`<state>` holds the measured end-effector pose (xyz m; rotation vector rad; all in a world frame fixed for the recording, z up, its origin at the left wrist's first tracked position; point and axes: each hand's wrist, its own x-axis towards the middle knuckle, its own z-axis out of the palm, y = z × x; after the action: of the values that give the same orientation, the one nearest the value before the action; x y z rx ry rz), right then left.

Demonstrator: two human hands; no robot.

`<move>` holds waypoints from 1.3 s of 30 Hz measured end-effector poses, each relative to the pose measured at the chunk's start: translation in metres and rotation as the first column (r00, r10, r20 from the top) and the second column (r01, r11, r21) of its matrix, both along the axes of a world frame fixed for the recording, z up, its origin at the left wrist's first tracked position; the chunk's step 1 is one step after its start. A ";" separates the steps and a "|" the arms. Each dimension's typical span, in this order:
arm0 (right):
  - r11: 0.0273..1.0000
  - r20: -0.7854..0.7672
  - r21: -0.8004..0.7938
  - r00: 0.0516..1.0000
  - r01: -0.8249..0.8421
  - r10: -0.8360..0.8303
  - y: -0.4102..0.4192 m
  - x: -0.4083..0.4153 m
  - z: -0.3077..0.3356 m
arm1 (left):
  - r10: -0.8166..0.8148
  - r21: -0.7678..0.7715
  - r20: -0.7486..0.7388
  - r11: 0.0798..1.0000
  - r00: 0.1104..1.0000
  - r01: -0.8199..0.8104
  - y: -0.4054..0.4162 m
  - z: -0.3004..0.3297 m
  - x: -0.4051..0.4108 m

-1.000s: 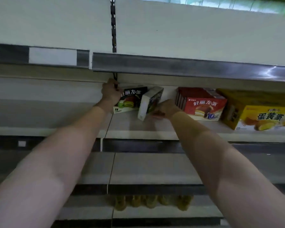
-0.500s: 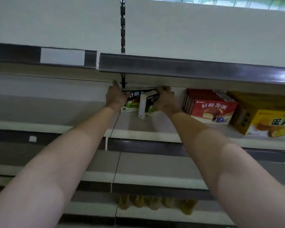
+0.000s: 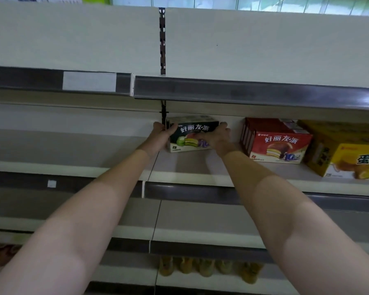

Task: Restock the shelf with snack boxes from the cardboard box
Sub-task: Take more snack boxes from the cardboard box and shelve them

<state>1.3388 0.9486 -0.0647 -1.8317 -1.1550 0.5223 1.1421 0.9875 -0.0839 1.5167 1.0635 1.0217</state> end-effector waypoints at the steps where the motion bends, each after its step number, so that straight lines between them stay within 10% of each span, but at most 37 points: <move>1: 1.000 -0.005 -0.014 1.000 -0.005 0.005 0.001 -0.002 0.001 | -0.031 -0.007 -0.026 0.999 0.999 0.031 -0.002 0.000 0.001; 9: 0.995 -0.151 0.102 0.988 0.005 0.011 0.000 -0.007 -0.011 | 0.092 0.159 -0.310 0.986 0.946 -0.044 0.008 -0.006 0.013; 18: 0.932 -0.143 0.135 0.937 0.337 -0.318 -0.013 0.012 -0.008 | 0.063 0.249 -0.273 0.969 0.960 0.007 0.004 0.000 0.071; 39: 0.946 -0.177 0.190 0.957 0.262 -0.230 -0.007 0.049 -0.018 | 0.179 0.093 -0.317 0.983 0.932 -0.157 0.022 -0.010 0.119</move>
<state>1.3876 0.9412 -0.0828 -1.6891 -0.8296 0.3719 1.2609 1.0100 -0.0937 1.7108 1.4224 0.9497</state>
